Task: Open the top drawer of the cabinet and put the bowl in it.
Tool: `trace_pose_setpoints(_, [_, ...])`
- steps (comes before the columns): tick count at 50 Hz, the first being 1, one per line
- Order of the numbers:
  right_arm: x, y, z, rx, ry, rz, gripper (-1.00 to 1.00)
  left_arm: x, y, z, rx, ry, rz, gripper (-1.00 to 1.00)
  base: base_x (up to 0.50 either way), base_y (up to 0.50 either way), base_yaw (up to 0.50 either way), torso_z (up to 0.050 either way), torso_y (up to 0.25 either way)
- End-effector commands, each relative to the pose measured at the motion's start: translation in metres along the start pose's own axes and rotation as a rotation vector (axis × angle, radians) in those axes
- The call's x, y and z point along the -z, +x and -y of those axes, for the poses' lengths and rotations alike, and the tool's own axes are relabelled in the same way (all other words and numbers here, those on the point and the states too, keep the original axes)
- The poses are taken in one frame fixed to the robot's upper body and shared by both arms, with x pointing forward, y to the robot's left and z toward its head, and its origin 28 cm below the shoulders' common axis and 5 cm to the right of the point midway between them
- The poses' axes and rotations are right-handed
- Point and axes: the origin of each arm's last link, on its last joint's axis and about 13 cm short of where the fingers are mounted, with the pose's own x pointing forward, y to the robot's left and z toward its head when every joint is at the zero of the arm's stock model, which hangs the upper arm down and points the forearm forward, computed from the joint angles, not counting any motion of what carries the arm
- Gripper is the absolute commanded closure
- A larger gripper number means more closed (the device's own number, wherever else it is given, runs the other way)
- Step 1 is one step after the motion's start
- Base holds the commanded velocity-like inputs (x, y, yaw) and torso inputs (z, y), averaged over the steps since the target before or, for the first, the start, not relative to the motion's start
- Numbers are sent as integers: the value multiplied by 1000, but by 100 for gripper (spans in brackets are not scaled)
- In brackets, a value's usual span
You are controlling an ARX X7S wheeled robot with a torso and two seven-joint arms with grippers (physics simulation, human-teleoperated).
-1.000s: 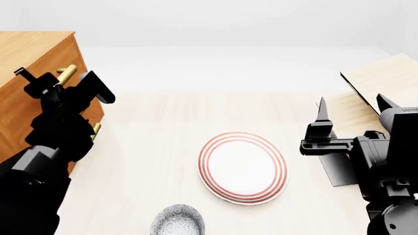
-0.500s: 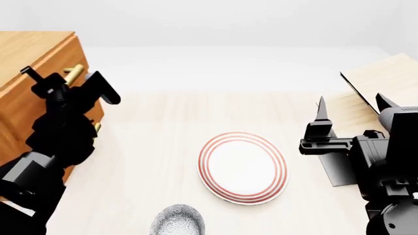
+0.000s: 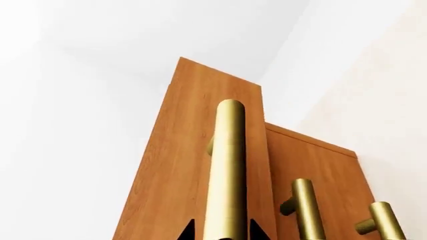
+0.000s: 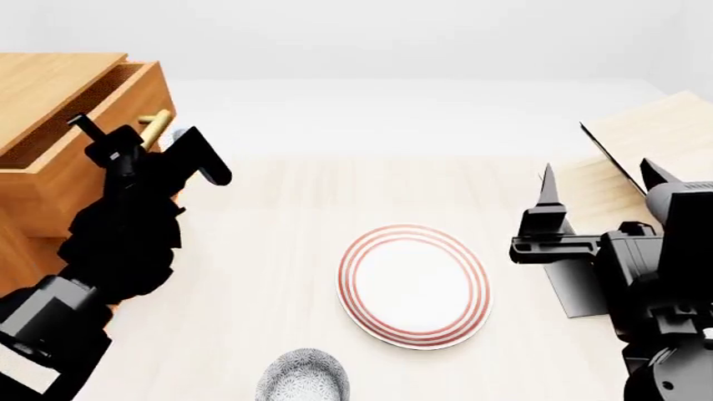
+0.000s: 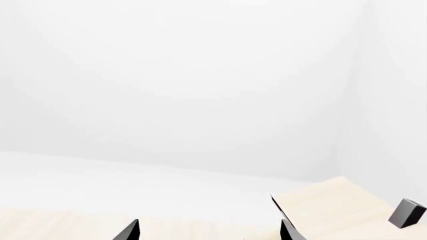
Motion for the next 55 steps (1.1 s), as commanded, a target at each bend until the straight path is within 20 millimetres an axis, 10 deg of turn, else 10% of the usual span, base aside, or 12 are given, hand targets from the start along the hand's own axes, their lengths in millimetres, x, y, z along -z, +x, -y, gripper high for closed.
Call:
trace_pose_setpoints(1, [1,0,0,1,1,-1,-100,-19,-13,-1,-33,8,113,100,0,0,0,0,0])
trace_pose_setpoints(55, [3,-3,1,4,9,-3,-100,-46,-51,15,27,46,327,100,0,0,1,1,8])
